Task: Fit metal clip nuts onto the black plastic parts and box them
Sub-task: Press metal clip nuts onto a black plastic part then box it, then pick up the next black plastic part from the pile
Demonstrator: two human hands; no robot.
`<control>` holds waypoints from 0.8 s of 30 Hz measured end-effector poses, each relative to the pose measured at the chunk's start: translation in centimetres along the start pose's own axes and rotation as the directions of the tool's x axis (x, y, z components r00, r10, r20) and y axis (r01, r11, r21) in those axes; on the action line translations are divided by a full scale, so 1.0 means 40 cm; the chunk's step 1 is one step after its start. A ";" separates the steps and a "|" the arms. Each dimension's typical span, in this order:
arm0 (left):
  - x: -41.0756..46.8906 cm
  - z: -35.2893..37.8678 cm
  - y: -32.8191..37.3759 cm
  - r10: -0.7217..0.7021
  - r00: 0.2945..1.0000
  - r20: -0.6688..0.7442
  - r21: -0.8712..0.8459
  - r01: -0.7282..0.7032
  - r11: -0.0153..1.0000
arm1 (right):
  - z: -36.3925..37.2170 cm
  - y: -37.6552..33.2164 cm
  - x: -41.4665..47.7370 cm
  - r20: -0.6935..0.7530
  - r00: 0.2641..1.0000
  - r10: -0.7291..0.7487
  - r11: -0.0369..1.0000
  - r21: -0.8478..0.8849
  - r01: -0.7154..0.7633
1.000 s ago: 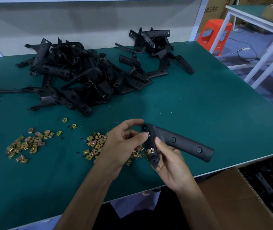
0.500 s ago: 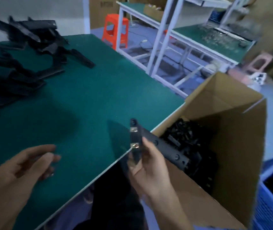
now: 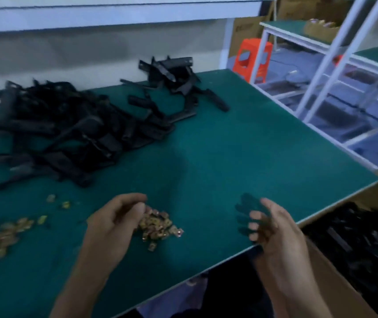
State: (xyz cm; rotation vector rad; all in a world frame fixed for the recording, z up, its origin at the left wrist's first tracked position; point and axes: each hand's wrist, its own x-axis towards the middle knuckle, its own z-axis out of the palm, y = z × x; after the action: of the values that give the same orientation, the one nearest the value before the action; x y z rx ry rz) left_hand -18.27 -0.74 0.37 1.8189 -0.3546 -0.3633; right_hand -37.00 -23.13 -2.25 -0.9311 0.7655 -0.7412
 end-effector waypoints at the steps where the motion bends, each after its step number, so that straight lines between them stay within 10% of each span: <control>1: 0.011 -0.021 -0.005 0.007 1.000 -0.030 0.057 -0.005 0.998 | 0.045 0.018 -0.003 0.072 0.996 -0.056 0.994 -0.093 0.063; 9: 0.228 -0.084 0.013 -0.019 0.993 -0.117 0.310 0.054 0.949 | 0.245 0.149 -0.037 0.468 0.880 -0.077 0.831 -0.458 0.317; 14: 0.398 -0.028 0.078 -0.422 0.906 0.007 -0.229 0.413 0.882 | 0.231 0.149 -0.030 0.430 0.900 -0.075 0.838 -0.462 0.291; 18: 0.477 0.012 0.086 -0.534 0.845 0.007 -0.346 0.504 0.792 | 0.232 0.148 -0.023 0.435 0.898 -0.058 0.857 -0.440 0.269; 24: 0.512 0.012 0.043 -0.302 0.926 -0.226 0.177 0.344 0.922 | 0.229 0.151 -0.015 0.431 0.901 -0.051 0.867 -0.428 0.254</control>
State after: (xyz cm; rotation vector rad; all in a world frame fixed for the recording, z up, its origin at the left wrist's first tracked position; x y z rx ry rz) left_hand -0.03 -10.21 0.57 2.1119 0.0525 -0.3825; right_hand -28.44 -16.44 -3.93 -1.5589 0.5046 -0.4715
